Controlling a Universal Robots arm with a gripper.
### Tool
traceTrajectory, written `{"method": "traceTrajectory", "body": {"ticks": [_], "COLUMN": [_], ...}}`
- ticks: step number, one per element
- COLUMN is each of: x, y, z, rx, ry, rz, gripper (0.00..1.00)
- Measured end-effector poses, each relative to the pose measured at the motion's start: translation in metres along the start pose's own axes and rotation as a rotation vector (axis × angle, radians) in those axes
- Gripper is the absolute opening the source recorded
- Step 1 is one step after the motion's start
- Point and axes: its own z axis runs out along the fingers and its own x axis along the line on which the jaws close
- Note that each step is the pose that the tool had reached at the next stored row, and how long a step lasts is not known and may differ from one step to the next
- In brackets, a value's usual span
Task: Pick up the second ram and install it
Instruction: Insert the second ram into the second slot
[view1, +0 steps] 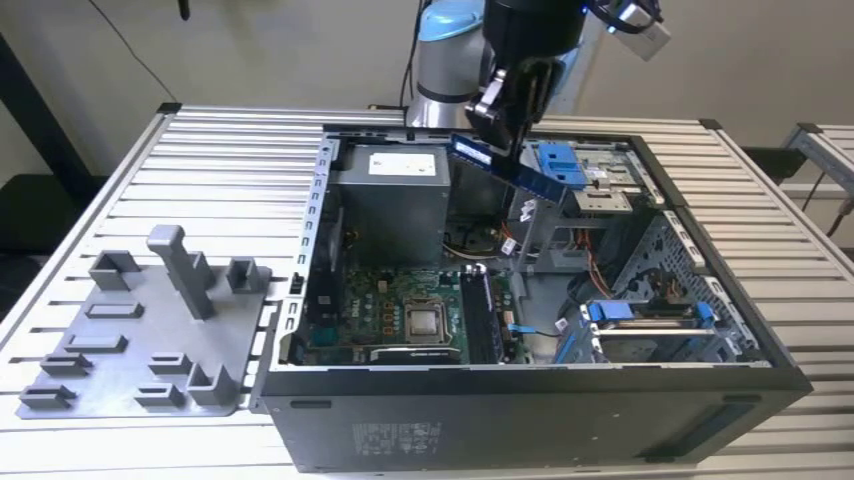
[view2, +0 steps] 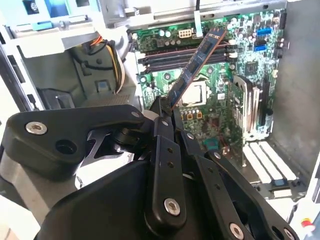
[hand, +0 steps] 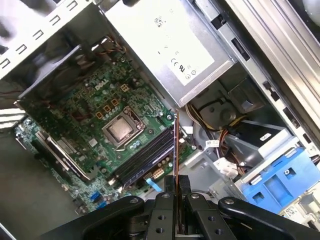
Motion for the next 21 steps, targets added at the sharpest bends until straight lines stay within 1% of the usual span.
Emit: {"method": "traceTrajectory", "body": {"ticks": [2,4,7,8,11,18,21], "x": [0.0000,0.0001,0.0001,0.0001,0.0001,0.0001,0.0002], "y": [0.0001,0.0000,0.0001,0.0001,0.0001,0.0001,0.0001], "z": [0.0005,0.0012,0.0021,0.0023,0.0027,0.0049,0.0059], "rx": [-0.0004,-0.0033,-0.0121,-0.0140,-0.0136,-0.0114,-0.0099], "ry": [0.0019,0.0058,0.0159,0.0182,0.0191,0.0204,0.0202], "rz": [0.028,0.056,0.094,0.107,0.146,0.259,0.297], "gripper": [0.14,0.14,0.14,0.14,0.14,0.14,0.14]}}
